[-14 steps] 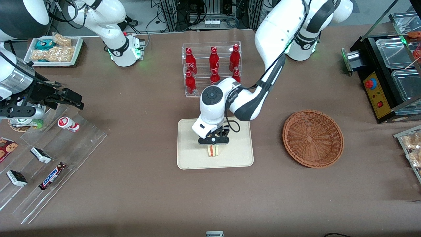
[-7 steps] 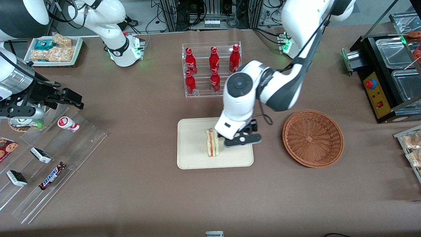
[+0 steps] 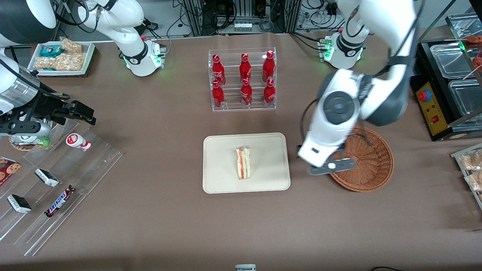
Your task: Place sandwich from basket to tray
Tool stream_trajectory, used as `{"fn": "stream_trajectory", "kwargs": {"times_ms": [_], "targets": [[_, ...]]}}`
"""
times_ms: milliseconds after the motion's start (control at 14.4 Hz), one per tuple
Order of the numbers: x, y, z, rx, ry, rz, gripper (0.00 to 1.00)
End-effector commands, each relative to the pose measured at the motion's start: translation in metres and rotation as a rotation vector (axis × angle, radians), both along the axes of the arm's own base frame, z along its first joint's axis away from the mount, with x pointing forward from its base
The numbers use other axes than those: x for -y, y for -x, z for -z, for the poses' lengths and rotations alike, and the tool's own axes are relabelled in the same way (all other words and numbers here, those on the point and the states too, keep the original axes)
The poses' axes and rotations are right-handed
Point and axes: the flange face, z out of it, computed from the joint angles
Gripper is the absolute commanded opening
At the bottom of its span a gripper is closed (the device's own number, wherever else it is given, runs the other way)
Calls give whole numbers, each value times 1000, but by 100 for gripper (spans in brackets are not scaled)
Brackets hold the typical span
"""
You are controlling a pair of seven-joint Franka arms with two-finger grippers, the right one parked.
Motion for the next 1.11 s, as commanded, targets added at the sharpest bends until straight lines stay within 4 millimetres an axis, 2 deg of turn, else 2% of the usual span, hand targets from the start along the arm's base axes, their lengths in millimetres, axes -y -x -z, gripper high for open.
{"fn": "stream_trajectory", "kwargs": {"times_ms": [0, 139, 278, 417, 557, 696, 835, 1043], "targets": [[-53, 29, -25, -23, 11, 48, 100], [-90, 34, -35, -30, 20, 80, 100], [-118, 39, -51, -49, 43, 100, 100], [-149, 48, -81, -46, 76, 154, 100], [-160, 57, -108, -61, 90, 234, 100], [-171, 58, -135, -45, 90, 254, 100], [-198, 57, -162, -4, 99, 247, 100], [-230, 72, -177, -55, 162, 203, 100]]}}
